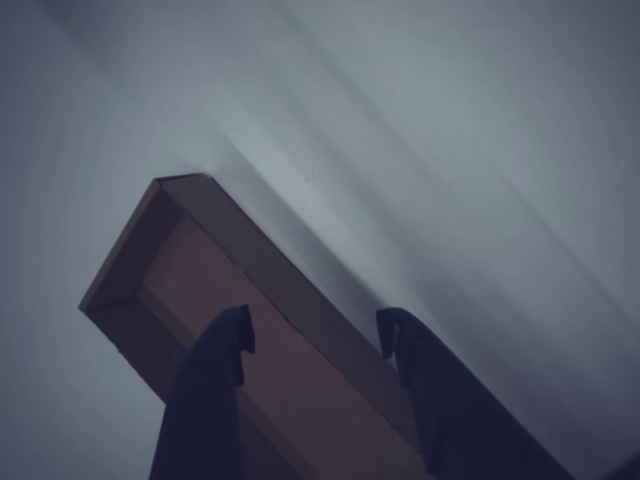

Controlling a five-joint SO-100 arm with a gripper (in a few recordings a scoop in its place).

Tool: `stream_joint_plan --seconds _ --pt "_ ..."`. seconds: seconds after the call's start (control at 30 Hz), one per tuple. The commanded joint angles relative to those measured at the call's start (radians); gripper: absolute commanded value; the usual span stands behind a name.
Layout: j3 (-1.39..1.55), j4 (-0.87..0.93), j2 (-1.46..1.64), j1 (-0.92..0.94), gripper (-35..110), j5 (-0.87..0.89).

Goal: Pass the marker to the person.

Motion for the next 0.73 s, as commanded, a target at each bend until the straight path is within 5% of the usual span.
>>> stream_joint_plan --seconds 0.0,0.7 --pt "-0.046 -0.011 0.006 0.002 27 -0.002" --pt "-0.008 -0.018 0.052 -0.006 27 -0.005"
